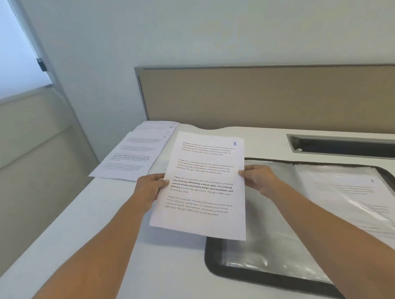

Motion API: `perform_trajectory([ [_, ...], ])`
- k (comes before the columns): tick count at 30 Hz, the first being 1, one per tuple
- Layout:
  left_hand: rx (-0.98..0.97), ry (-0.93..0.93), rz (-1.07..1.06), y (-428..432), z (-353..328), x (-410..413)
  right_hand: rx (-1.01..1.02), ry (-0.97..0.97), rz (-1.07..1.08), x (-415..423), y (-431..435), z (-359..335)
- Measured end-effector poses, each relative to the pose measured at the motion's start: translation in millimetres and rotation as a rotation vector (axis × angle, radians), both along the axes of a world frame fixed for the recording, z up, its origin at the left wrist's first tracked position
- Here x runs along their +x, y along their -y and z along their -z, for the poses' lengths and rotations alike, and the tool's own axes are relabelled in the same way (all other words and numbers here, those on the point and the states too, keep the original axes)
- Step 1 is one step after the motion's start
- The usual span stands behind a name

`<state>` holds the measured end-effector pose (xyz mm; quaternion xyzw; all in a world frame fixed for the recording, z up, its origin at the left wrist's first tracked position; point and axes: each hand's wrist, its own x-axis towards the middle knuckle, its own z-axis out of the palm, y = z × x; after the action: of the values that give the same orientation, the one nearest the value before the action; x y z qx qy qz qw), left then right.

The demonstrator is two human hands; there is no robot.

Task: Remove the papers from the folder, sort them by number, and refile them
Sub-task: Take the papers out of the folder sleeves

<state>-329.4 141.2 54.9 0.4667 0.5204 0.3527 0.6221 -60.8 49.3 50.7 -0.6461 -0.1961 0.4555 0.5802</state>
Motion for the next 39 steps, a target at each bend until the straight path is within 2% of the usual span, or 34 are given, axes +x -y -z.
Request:
perform_trajectory([
  [13, 0.041, -0.204, -0.036, -157, 6, -149, -0.045, -0.006, -0.018, -146, -151, 18],
  [19, 0.101, -0.322, -0.077, -218, 26, -187, -0.099, 0.079, 0.044, -185, -215, 32],
  [27, 0.206, -0.485, -0.043, -279, 40, -196, -0.164, 0.184, 0.128, -205, -270, 42],
  [33, 0.279, -0.588, 0.0, -296, 50, -188, -0.23, 0.308, 0.121, -200, -285, 47],
  [39, 0.316, -0.671, -0.004, -301, 58, -180, -0.245, 0.354, 0.101, -196, -290, 47],
])
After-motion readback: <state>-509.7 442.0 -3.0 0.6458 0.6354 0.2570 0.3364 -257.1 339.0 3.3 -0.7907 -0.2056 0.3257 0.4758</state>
